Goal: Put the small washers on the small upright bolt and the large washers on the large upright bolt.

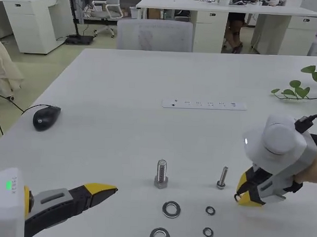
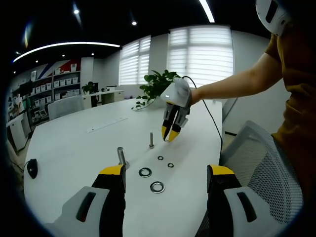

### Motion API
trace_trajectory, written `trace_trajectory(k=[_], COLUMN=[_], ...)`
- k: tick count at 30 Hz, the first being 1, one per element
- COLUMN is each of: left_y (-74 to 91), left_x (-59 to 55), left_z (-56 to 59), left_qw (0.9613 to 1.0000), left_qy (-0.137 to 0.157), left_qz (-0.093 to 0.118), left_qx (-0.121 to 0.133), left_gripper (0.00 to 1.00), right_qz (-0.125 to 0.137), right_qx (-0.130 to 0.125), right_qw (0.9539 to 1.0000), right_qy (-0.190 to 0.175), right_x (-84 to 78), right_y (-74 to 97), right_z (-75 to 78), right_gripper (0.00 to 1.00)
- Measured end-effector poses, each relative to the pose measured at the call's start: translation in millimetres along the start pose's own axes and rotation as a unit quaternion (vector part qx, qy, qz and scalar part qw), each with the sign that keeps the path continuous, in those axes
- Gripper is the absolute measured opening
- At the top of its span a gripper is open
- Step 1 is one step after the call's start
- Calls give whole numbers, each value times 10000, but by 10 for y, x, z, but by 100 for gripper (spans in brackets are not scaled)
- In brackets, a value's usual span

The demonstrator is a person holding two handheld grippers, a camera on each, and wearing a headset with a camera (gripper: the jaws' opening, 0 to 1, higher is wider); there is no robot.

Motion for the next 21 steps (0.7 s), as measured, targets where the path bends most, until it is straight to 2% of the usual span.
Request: trace_trajectory(k=[11,15,21], left_y=[4,5,8], left_x=[16,22,30], left_z=[9,5,-2], left_qw=[10000,10000,10000], left_qy=[-3,-7,6], left_qz=[3,-12,-11], left_qx=[2,3,15], left_gripper=[66,66,65], right_qz=[-15,-15,-50], right_qx=[-229,-285,-312], right_qw=[9997,9996,9995], right_qy=[-4,25,86], right_x=[51,81,136], right_y=[174,202,216], right_z=[215,319,387], right_gripper=[12,12,12])
Point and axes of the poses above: the centre of the closed fingertips' face, and the gripper's own axes: y roughly backward along the fingers, z roughly to its right, x roughly out of its top, the point moved 7 cm from there along y, roughly backward along the fingers, and after that the axes turned 14 degrees about y, right-handed, at the moved point
